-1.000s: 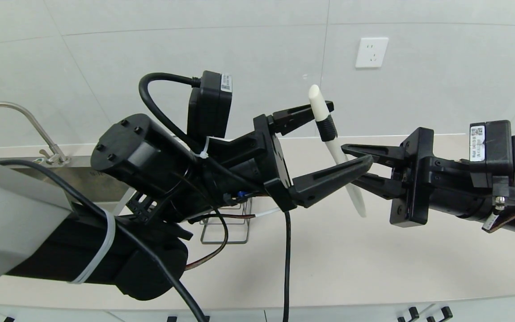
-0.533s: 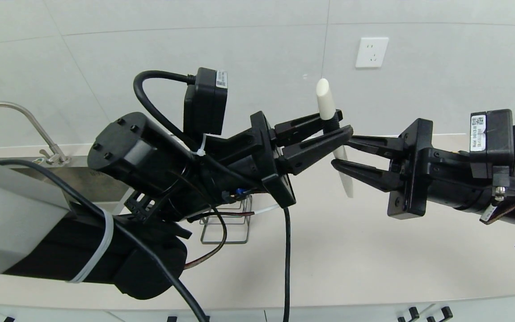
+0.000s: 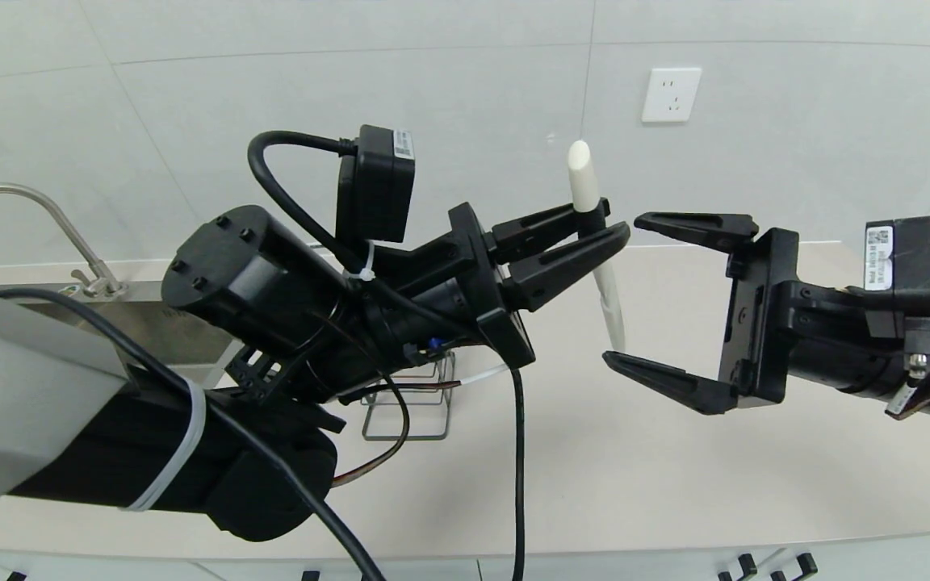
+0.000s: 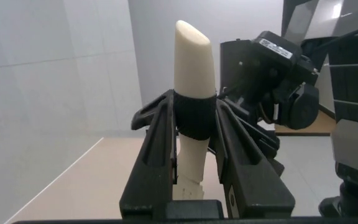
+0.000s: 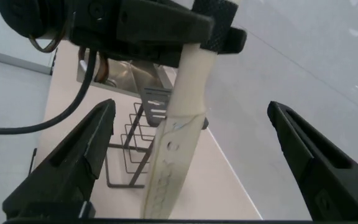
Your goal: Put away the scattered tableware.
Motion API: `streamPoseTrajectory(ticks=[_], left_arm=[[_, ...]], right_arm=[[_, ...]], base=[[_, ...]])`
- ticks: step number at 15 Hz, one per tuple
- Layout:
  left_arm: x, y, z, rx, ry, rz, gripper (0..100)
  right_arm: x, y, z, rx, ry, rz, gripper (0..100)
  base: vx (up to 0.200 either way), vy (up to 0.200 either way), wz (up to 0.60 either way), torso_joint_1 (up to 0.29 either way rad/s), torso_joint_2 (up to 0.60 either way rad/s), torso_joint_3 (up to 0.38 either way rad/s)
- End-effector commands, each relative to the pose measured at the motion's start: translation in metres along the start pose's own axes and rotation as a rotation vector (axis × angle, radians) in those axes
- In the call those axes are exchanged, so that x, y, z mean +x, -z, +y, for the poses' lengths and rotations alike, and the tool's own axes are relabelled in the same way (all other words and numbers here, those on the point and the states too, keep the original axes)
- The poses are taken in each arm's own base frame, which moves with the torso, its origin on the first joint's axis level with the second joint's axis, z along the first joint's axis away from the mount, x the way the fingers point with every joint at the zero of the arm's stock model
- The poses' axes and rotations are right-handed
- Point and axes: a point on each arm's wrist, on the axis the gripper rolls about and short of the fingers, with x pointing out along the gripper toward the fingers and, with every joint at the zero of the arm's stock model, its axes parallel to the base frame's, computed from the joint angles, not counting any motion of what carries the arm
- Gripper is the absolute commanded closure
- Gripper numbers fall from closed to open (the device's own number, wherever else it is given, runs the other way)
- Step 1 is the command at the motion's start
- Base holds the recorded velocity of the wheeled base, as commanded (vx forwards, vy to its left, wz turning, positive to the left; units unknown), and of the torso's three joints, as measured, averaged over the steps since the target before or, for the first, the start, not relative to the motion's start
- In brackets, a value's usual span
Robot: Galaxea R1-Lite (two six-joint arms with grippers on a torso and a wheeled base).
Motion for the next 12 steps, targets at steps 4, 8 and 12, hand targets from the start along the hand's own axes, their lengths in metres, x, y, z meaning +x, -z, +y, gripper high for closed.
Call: streamPoseTrajectory(ticks=[4, 8, 12], left_arm=[[-0.017, 0.003, 0.022, 0.026, -0.108, 0.020, 100], [-0.021, 0.007, 0.024, 0.022, -0.160, 0.030, 100], [-0.035, 0.015, 0.019, -0.009, -0.179, 0.085, 100]], right_arm=[[-0.059, -0.010, 0.018, 0.012, 0.073, 0.113, 100], [-0.115, -0.046, 0.037, -0.075, 0.207, 0.166, 100], [-0.175, -0.109, 0.096, -0.341, 0.444, 0.206, 100]], base=[[0.000, 0.000, 0.00, 0.000, 0.00, 0.000], [0.000, 0.000, 0.00, 0.000, 0.00, 0.000], [0.000, 0.000, 0.00, 0.000, 0.00, 0.000]])
